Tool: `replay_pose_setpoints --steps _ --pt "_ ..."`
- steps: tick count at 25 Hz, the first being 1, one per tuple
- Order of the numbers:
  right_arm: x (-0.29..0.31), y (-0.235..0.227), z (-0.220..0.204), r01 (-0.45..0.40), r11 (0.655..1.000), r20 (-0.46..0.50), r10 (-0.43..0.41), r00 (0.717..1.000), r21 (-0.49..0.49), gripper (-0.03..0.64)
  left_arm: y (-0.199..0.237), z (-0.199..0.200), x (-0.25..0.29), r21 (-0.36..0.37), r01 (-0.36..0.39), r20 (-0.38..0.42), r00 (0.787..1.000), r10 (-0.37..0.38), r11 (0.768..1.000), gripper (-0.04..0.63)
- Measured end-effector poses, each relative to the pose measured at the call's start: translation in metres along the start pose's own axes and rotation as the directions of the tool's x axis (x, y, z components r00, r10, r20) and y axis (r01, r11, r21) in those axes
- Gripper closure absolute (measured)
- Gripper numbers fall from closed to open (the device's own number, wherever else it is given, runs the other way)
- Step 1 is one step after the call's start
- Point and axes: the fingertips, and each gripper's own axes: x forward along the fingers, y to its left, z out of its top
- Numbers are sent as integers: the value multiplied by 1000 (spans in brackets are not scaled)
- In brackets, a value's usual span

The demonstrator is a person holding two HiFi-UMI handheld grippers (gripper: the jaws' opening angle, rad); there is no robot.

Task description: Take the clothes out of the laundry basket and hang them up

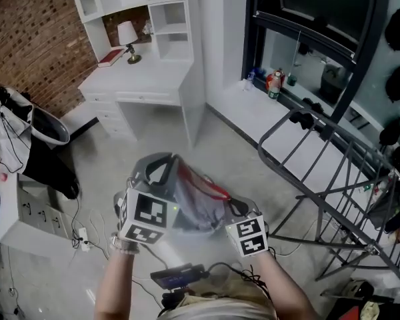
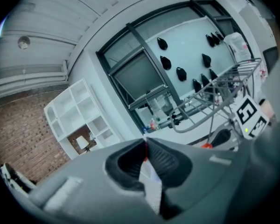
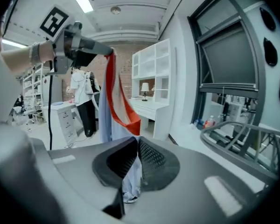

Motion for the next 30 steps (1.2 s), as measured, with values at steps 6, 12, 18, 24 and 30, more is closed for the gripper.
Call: replay_pose_setpoints --steps 6,12,18,24,30 --pt "-62 -65 7 249 968 7 -249 968 -1 606 -18 -9 10 4 99 57 993 -100 995 583" --pt "-138 -95 10 458 888 1 -458 889 -35 606 -63 2 23 92 236 136 959 -247 967 583" --pt "-224 -114 11 638 770 -14 -638 770 -19 607 -117 40 34 184 363 227 888 -399 913 583" --pt "-318 -123 -17 791 611 -58 -789 611 20 606 -200 85 33 295 482 300 773 -559 825 583" --pt "-429 -127 -60 902 429 -112 -895 431 39 606 -304 138 20 385 584 345 627 -698 715 583"
